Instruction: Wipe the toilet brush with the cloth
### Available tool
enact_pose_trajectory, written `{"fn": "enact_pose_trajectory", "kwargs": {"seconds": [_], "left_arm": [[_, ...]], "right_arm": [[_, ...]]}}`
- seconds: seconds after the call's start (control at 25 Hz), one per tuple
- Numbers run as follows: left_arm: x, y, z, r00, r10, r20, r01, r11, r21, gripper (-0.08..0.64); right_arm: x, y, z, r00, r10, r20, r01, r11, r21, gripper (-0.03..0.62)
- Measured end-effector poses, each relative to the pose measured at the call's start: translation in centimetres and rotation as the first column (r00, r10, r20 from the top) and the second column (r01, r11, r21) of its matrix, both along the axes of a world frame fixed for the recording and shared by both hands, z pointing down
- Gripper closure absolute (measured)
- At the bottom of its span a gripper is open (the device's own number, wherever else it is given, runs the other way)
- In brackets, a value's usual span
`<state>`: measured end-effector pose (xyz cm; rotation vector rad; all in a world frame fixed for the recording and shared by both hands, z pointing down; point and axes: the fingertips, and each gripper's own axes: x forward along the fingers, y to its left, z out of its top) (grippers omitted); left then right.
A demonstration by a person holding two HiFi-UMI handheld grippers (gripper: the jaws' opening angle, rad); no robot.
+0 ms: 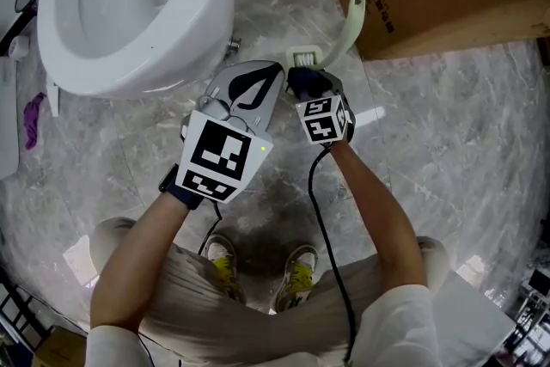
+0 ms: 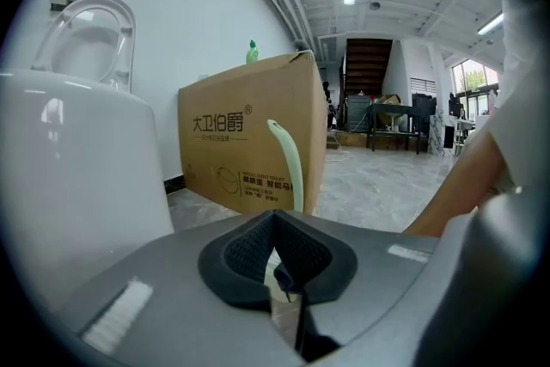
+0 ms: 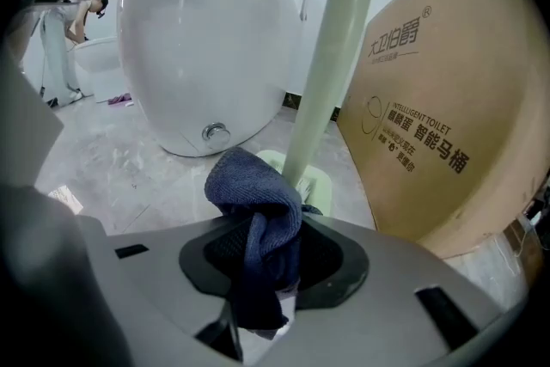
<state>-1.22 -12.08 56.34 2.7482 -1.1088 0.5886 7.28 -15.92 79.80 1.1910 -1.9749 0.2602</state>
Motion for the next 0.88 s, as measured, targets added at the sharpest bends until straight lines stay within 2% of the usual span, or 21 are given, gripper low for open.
{"fn": "enact_pose_trajectory", "kwargs": {"seconds": [0.44, 0.76, 0.88], "left_arm": [[-0.6, 0.0, -0.2, 1.0, -0.021, 0.01, 0.021, 1.0, 0.009, 0.558], [0.3, -0.8, -2.1, 0.998, -0.049, -0.036, 0.05, 0.998, 0.029, 0.558], [0.5, -0.8, -2.6, 0.999, -0.031, -0.022, 0.032, 0.998, 0.057, 0.558]], "right_arm": [[-0.4, 0.1, 0.9, 1.0, -0.003, -0.01, 0.003, 0.998, -0.055, 0.457], [0.8, 1.3, -2.0, 0.997, 0.053, 0.06, -0.049, 0.996, -0.072, 0.458], [0.4, 2.1, -3.5, 0.997, 0.052, 0.065, -0.046, 0.996, -0.082, 0.458]]}}
